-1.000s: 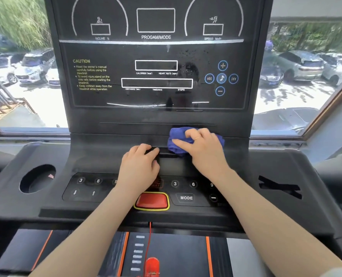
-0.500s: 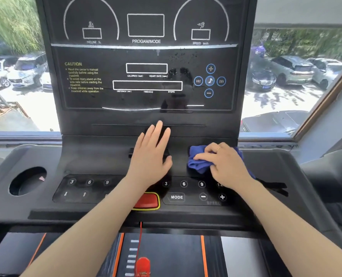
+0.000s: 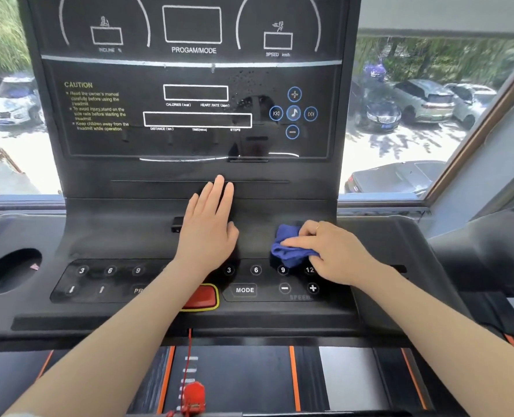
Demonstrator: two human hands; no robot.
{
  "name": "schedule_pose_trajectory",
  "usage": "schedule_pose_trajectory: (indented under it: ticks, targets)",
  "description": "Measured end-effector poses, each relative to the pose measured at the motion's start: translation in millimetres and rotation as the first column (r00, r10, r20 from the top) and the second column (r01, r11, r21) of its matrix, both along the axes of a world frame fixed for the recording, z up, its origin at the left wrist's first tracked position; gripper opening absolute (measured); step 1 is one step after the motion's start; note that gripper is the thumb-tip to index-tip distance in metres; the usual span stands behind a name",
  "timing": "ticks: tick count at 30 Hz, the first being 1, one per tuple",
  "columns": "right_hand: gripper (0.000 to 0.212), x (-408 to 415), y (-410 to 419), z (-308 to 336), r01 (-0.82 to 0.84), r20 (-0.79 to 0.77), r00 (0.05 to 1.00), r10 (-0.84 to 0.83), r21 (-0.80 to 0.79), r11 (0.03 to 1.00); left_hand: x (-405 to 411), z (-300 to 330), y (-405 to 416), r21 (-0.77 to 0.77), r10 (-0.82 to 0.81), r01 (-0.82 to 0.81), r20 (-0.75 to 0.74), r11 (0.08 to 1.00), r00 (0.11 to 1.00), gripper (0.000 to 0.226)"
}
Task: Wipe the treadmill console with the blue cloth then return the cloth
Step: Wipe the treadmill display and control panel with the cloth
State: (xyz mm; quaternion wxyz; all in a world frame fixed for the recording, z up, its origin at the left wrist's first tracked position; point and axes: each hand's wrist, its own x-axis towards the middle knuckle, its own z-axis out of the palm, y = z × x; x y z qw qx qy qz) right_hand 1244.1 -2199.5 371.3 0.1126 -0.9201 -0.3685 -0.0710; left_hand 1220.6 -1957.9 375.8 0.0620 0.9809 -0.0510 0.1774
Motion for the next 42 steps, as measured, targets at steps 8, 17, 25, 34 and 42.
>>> schedule_pose_trajectory:
  ticks: [8,17,25,34,42]
  targets:
    - [0.047,12.3,21.1,-11.9,0.31,0.179,0.901,-0.396,0.375,0.874,0.0,5.3,13.0,-0.003,-0.081,0.081,-0.038,0.997,0.996,0.068]
    - [0.048,-10.0,49.2,3.6,0.011,-0.068,0.998,-0.008,0.049,0.999,-2.9,9.1,26.3,-0.015,-0.198,0.197,-0.05,0.98,0.979,0.062]
    - [0.038,-48.4,117.5,-6.4,0.03,0.033,0.999,-0.033,0.101,0.994,-24.5,2.4,46.7,0.004,-0.15,0.15,0.01,0.989,0.989,0.053]
    - [0.053,24.7,95.1,36.6,0.234,0.234,0.858,-0.458,0.616,0.752,-13.8,14.1,51.2,-0.091,-0.104,0.106,0.019,0.99,0.994,0.066]
    - [0.049,32.9,180.7,18.1,0.142,0.457,0.822,-0.34,0.414,0.899,0.2,17.7,78.7,0.026,-0.015,0.013,0.071,1.0,0.997,0.061]
